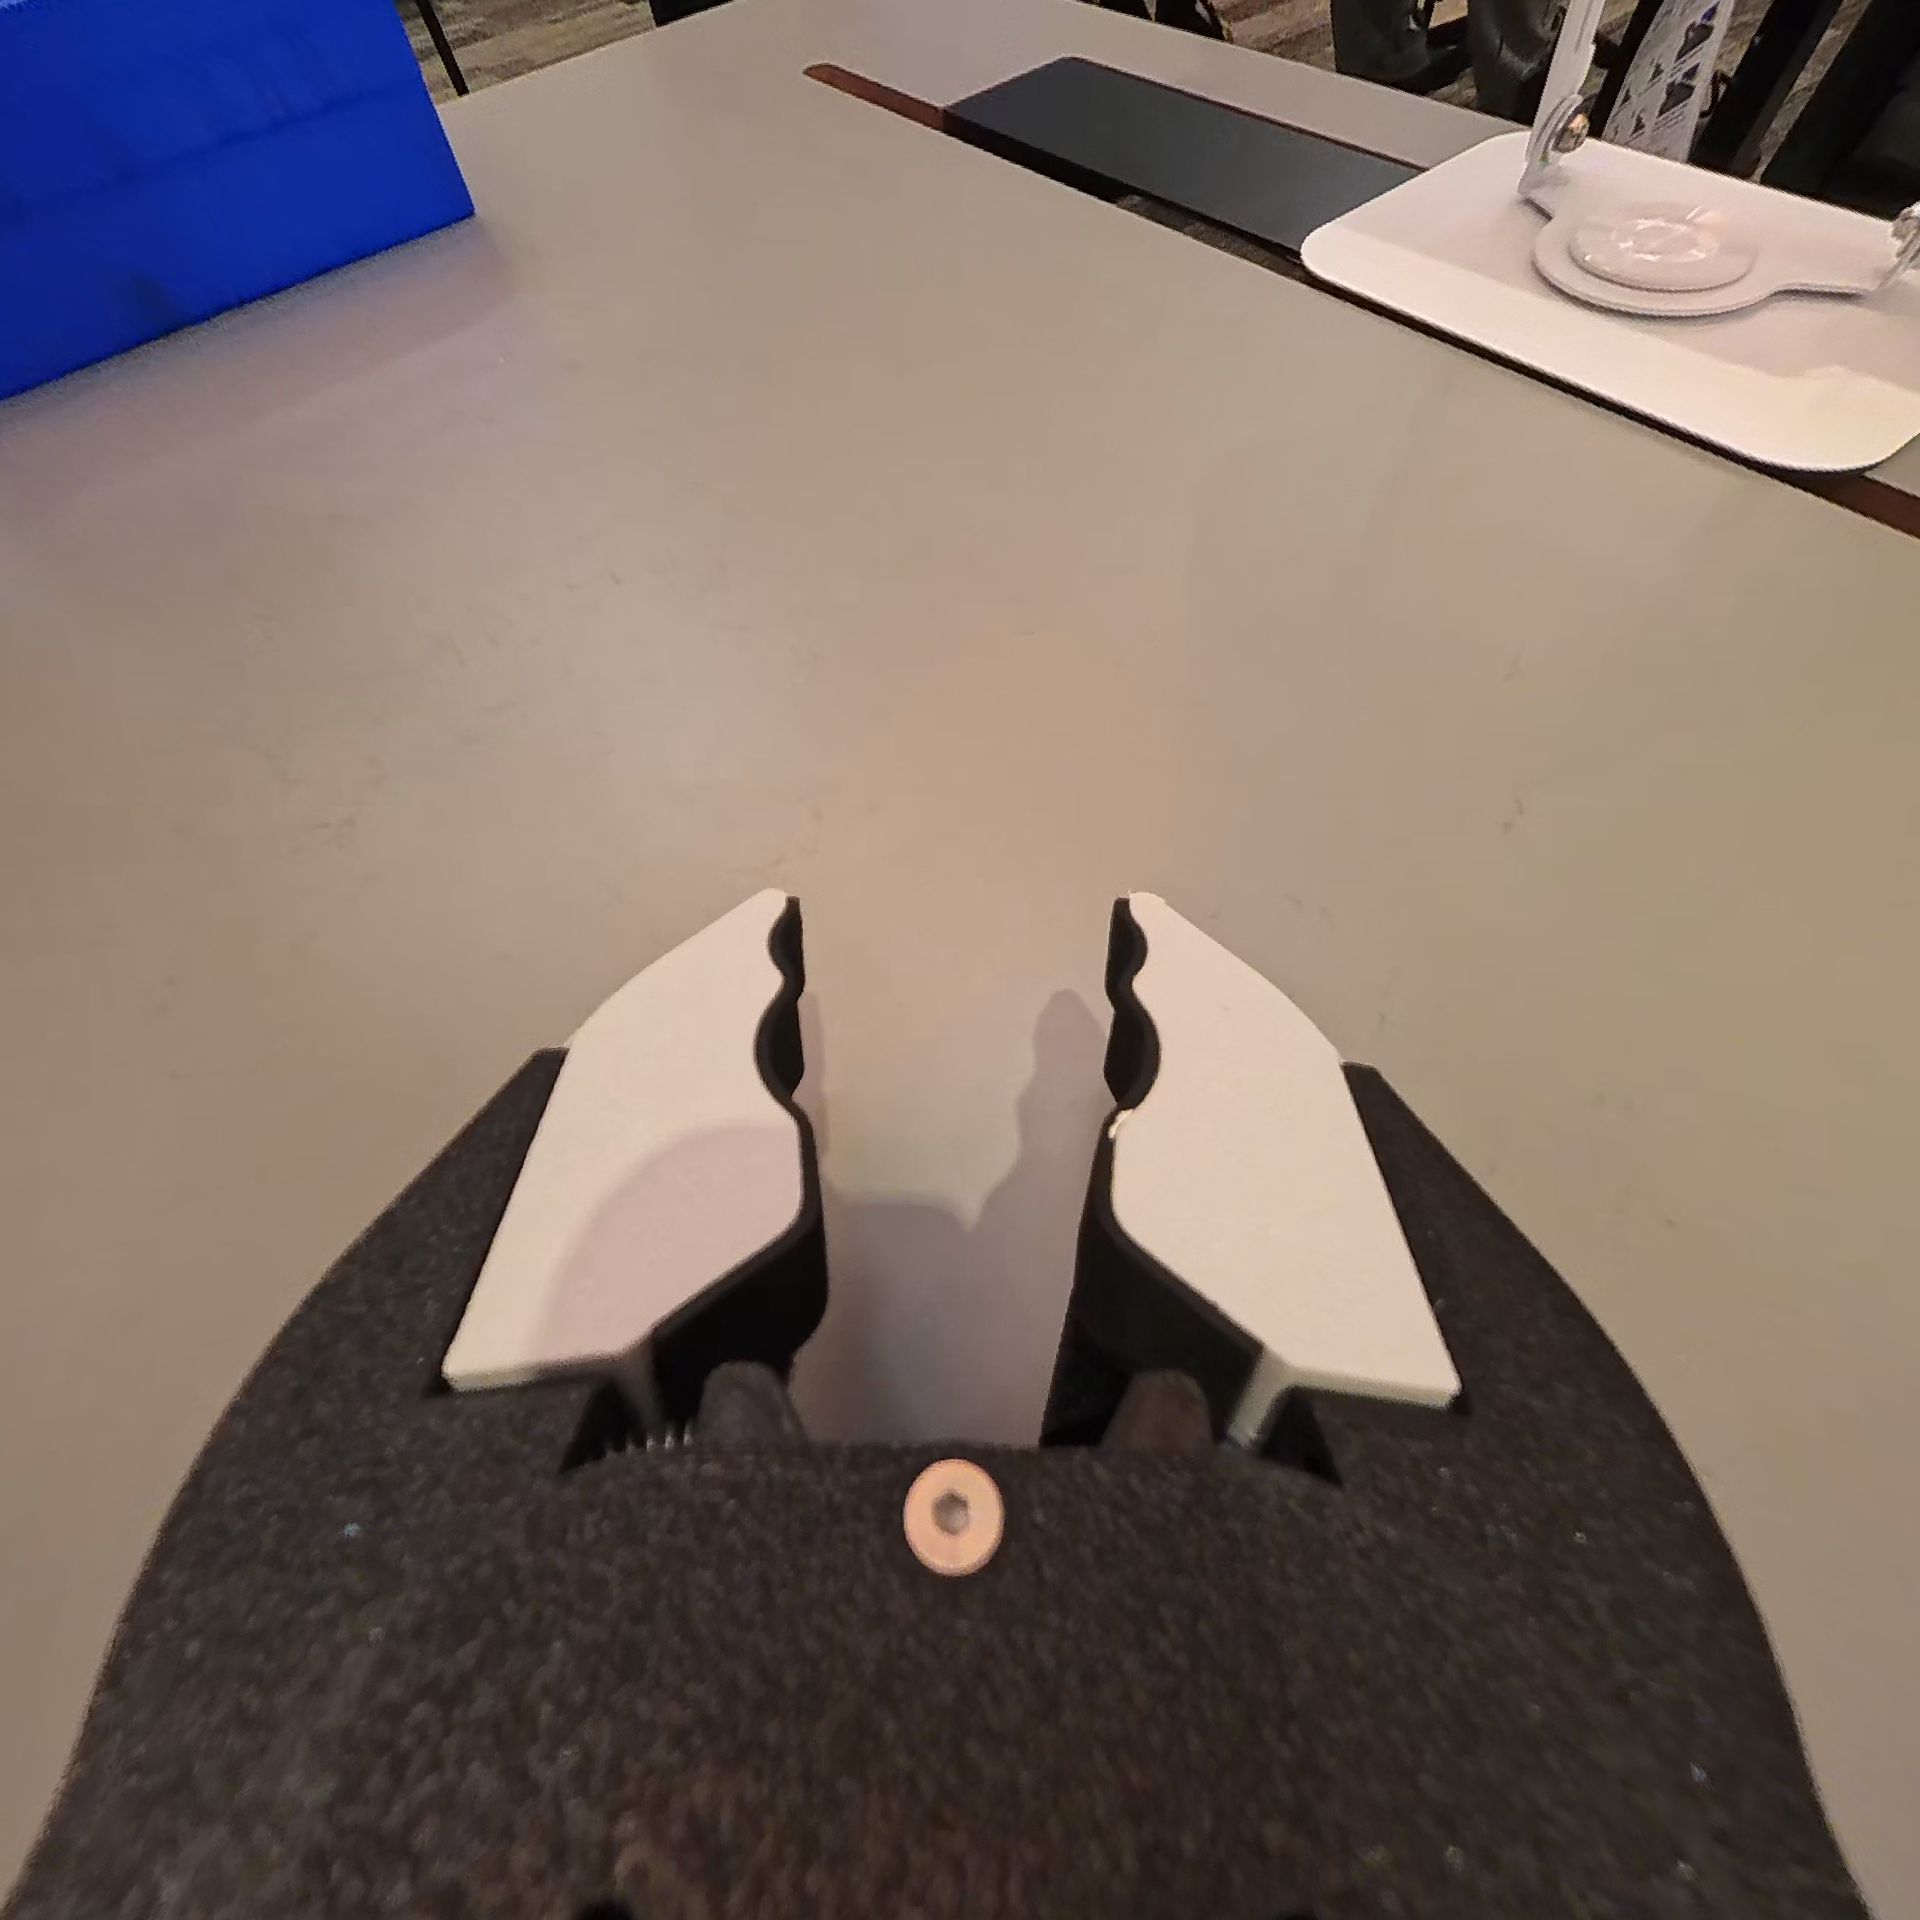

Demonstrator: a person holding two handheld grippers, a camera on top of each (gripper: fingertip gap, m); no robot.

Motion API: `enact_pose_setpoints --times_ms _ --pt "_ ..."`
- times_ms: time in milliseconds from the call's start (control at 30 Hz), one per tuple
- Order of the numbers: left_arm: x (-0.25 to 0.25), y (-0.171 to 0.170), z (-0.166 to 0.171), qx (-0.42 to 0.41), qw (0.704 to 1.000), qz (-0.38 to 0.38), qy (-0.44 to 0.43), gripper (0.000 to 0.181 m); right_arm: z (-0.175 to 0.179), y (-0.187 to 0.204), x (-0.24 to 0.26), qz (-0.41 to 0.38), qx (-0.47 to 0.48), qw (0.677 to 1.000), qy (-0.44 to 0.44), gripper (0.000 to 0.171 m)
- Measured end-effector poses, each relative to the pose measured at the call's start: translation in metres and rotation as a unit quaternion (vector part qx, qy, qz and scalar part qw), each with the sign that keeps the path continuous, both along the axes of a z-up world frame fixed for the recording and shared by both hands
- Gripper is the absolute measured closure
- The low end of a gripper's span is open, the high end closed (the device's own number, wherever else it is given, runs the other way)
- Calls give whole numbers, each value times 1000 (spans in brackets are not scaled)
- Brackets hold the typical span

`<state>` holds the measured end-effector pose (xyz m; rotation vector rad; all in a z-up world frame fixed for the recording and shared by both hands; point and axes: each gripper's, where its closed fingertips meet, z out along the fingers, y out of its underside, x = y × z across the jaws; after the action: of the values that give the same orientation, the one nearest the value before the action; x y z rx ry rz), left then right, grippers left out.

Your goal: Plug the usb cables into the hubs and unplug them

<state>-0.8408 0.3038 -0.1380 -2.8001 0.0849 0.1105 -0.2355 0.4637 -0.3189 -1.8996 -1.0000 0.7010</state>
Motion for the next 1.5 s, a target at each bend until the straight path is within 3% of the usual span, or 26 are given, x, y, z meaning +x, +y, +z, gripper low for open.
enact_pose_setpoints --times_ms 200,467,667,933,1200,1500 --pt "52 27 18 53 995 -78 -42 152 0 0 0 0 1 1000 0 116" --pt "176 69 5 67 960 -227 -150 151 0 1 2 -2 0 1000 1 116" --pt "276 92 -32 37 913 -332 -234 151 2 1 2 -2 3 1000 5 116" --pt "373 110 -94 -33 853 -416 -313 152 3 0 1 3 4 1000 6 116" --pt "407 127 -140 -71 827 -444 -338 151 3 -2 -1 7 1 1000 8 115" --pt "403 143 -166 -76 825 -454 -329 151 2 -3 -2 10 1 1000 3 115"
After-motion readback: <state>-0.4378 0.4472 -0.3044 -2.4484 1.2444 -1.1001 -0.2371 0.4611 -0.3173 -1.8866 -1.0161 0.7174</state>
